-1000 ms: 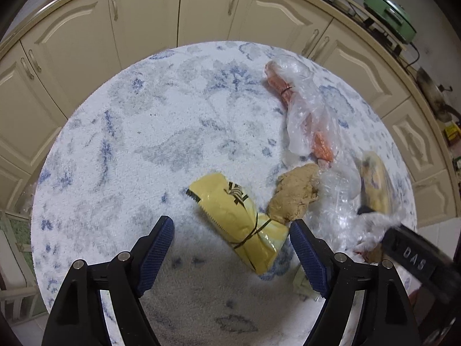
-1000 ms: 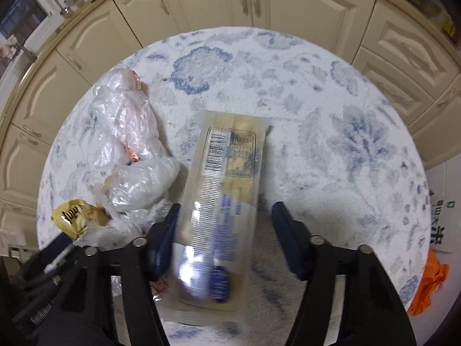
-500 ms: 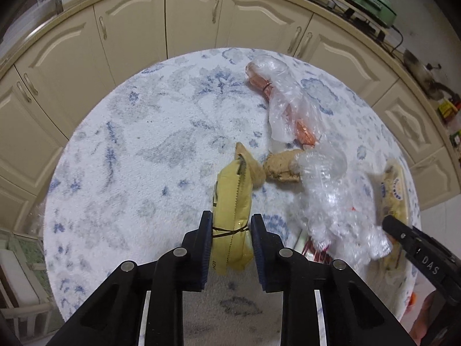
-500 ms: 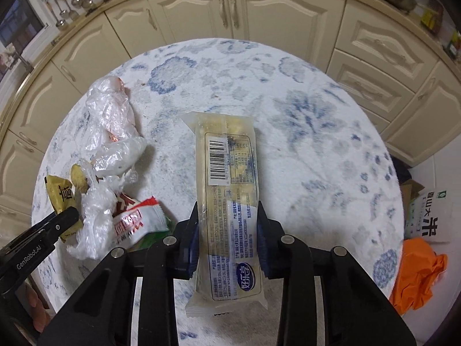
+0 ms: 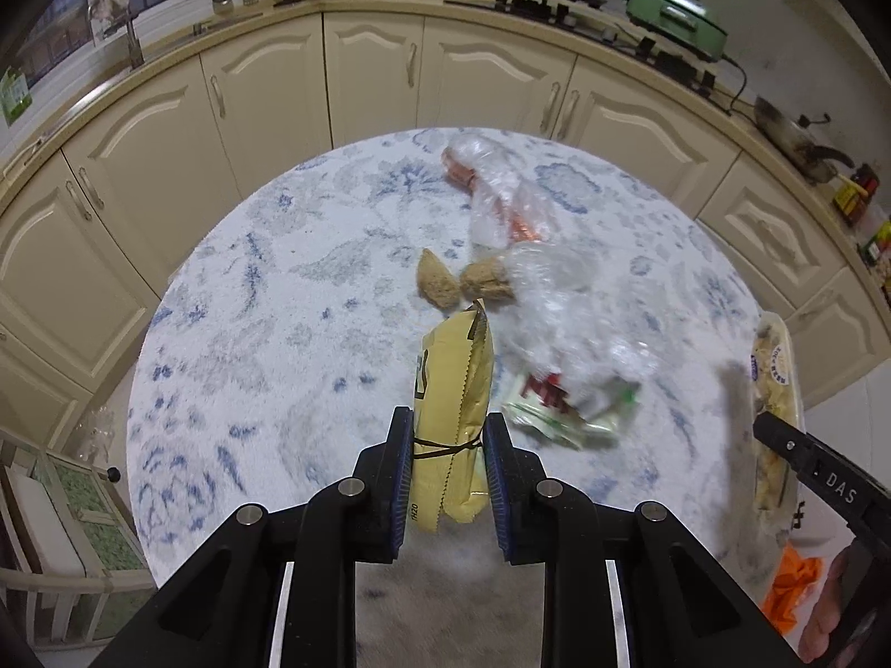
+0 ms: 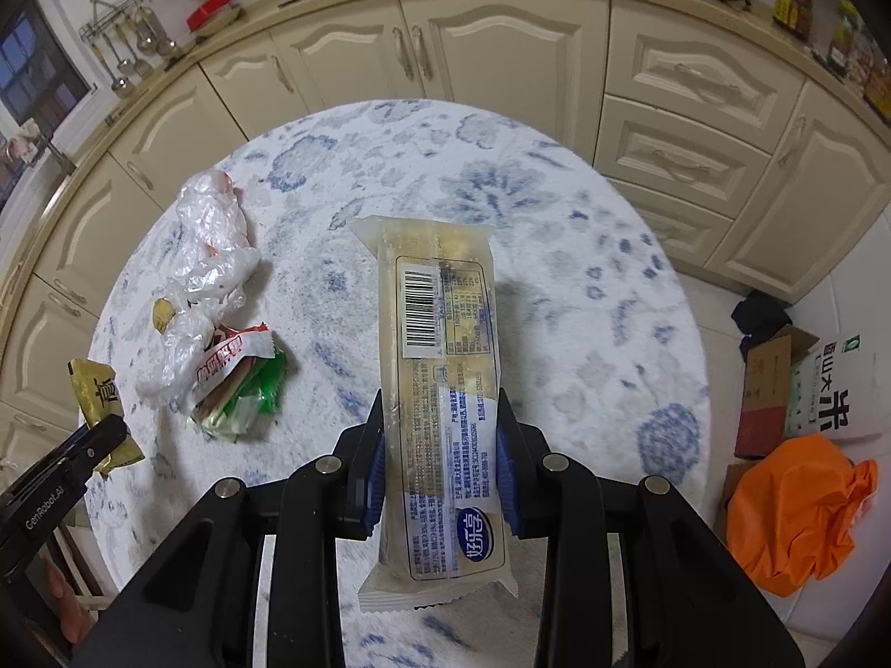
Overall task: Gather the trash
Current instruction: 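Carry the yellow packet and cheese bar over the blue bin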
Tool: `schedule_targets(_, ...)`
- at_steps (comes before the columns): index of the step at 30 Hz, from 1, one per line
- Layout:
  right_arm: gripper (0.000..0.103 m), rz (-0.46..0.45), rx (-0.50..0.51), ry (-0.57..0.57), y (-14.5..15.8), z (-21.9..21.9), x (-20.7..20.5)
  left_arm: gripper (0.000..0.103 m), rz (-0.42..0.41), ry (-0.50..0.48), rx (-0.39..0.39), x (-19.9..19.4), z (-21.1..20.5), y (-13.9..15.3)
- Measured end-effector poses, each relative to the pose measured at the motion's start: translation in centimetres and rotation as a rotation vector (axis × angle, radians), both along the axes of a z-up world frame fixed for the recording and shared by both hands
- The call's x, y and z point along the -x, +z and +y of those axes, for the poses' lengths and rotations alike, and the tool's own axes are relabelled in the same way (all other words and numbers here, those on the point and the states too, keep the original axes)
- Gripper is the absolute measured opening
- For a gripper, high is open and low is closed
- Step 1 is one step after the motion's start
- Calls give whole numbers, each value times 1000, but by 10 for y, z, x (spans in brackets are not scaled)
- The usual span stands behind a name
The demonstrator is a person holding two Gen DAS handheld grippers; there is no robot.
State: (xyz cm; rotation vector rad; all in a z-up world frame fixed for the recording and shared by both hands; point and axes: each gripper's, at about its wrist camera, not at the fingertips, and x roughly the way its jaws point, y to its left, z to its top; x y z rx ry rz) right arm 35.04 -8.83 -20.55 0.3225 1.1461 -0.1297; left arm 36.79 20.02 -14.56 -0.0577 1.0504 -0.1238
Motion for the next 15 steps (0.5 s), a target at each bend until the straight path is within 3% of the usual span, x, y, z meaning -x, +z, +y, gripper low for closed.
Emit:
schedule_targets(8, 32, -65, -19, -36, 18, -37, 38, 21, -62, -65, -9, 55, -44, 31)
schedule_targets(15, 32, -104, -2, -135, 29, -93, 81, 21, -83, -193, -10, 88, -111, 39)
